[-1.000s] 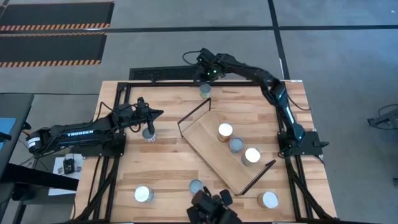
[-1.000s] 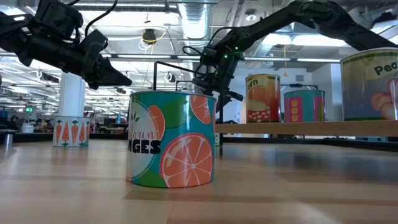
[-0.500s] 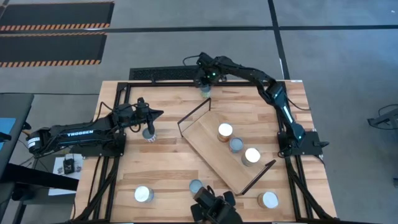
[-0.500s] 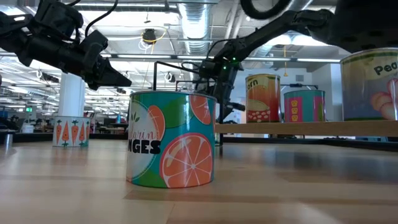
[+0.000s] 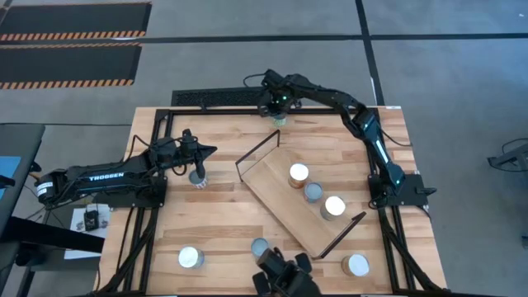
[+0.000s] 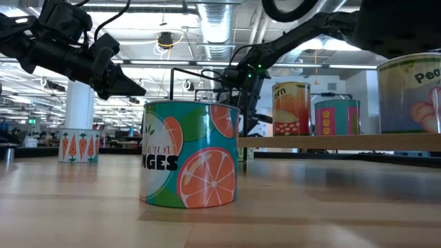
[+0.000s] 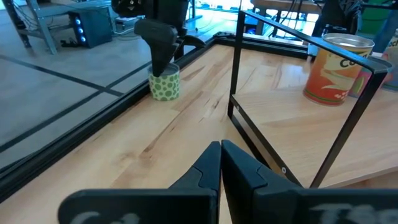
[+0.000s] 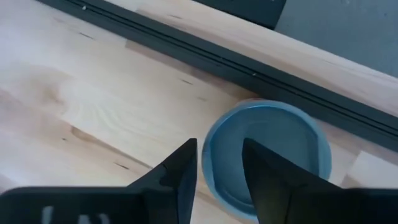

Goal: Pick and place cans onto a shelf
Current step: Put the small canned peas on the shelf

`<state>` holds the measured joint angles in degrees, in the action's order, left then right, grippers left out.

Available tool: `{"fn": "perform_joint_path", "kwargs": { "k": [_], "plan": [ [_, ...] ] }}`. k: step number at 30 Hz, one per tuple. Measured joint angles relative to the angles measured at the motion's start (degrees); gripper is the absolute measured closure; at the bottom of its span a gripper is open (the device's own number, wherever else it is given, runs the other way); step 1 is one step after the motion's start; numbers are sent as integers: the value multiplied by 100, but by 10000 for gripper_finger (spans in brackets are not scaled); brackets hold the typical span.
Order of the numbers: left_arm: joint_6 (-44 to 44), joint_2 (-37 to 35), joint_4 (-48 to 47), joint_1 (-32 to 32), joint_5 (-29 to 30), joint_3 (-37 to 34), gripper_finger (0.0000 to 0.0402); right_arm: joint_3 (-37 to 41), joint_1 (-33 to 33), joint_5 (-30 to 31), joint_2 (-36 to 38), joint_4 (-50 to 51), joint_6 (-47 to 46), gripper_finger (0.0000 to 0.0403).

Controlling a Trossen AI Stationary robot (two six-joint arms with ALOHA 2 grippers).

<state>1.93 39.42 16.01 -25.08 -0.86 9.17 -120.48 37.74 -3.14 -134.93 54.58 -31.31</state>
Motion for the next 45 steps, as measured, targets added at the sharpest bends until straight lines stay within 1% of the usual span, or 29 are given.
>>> {"fn": "perform_joint_path", "kwargs": {
  "k": [5, 8, 11, 17, 20, 27, 32, 40, 45],
  "plan": [
    [0, 0, 0, 0, -2, 0, 401, 2, -59, 7, -40, -37, 136, 254],
    [0, 1, 0, 0, -2, 0, 401, 2, -50, 18, -42, -57, 184, 267],
    [0, 0, -2, 0, -2, 0, 401, 2, -52, 28, -42, -54, 232, 296],
    [0, 0, -2, 0, -4, 0, 401, 2, -55, 4, -41, -19, 405, 372],
    [0, 0, -2, 0, -4, 0, 401, 0, -63, 7, -33, -19, 454, 394],
    [0, 0, -2, 0, -7, 0, 401, 4, -59, 31, 213, 19, 438, 378],
    [0, 0, -4, 0, -10, 0, 401, 6, -89, 218, 469, 21, 435, 388],
    [0, 0, -4, 0, -9, 0, 401, 4, -131, 323, 1246, -2, 435, 384],
    [0, 2, -11, 0, -9, 0, 401, 2, -199, 526, 1814, 66, 529, 389]
  ]
}}
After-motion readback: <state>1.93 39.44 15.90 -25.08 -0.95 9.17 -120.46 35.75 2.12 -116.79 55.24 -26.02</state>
